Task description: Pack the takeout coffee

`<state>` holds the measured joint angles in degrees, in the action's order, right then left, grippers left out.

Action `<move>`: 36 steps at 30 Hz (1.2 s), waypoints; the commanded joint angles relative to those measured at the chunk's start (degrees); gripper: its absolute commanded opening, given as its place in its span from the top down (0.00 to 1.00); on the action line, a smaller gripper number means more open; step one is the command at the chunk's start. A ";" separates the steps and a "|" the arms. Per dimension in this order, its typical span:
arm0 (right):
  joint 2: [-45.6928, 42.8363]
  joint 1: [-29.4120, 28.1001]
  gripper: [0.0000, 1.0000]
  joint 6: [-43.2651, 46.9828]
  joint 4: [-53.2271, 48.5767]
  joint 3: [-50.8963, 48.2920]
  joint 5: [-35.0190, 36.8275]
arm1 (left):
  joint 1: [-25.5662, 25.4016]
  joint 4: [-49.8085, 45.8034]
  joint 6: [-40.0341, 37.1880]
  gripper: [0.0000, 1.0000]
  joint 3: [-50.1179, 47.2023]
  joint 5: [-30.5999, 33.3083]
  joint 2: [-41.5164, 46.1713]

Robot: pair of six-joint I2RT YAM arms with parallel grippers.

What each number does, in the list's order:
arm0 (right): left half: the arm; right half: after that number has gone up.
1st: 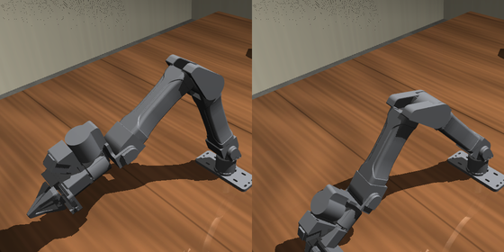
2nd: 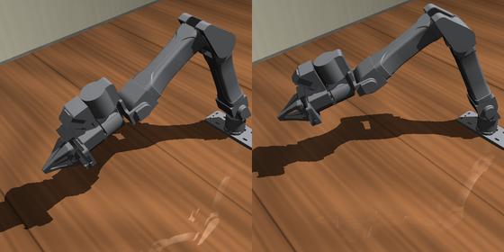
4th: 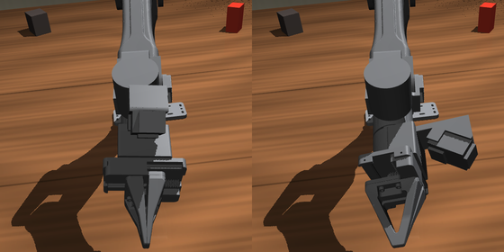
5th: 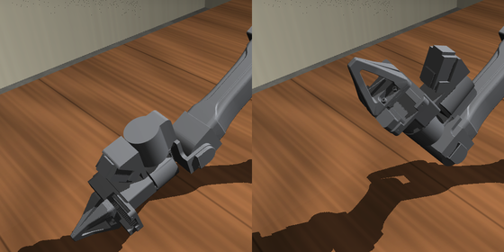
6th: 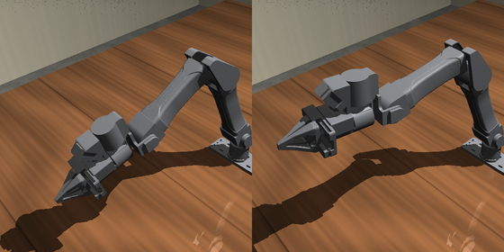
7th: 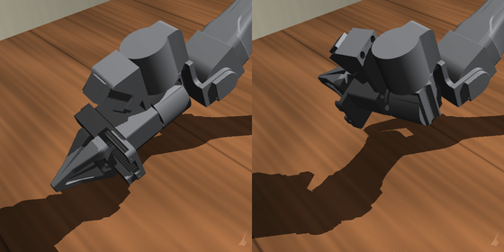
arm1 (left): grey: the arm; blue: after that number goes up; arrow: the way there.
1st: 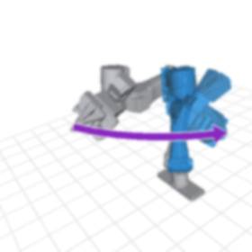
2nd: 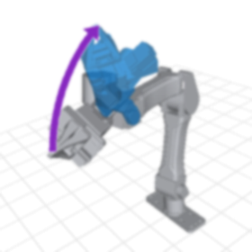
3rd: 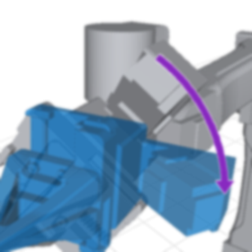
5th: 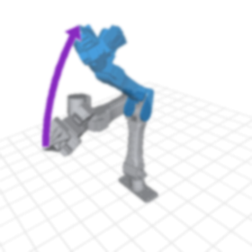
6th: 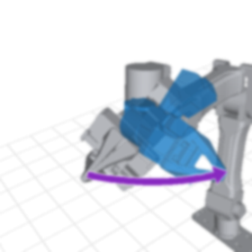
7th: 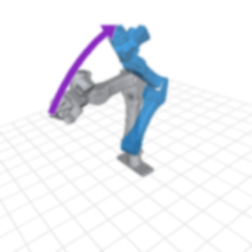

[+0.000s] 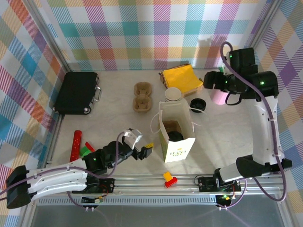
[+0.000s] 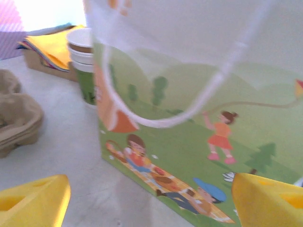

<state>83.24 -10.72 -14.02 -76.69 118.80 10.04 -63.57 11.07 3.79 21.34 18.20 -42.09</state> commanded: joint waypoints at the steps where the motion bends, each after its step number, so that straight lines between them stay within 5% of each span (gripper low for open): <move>1: 2.44 5.50 0.15 2.34 9.59 -2.66 -3.34 | 4.13 -9.77 2.49 0.12 3.30 0.81 2.80; 15: 15.79 17.17 0.27 -1.12 25.42 -2.72 -8.11 | 19.56 -19.70 5.48 0.12 12.01 -5.91 -0.22; 27: 23.50 18.91 0.34 -1.80 31.35 -3.13 -9.69 | 21.33 -19.68 4.12 0.12 16.27 -7.88 -4.05; 36: 29.56 18.92 0.50 -2.37 30.73 0.97 -12.84 | 21.72 -19.51 3.85 0.12 15.42 -7.38 -4.05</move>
<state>111.77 7.94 -16.08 -46.59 116.75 -0.51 -42.54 -8.88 8.14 35.86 10.98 -46.13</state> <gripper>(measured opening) 0.509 0.877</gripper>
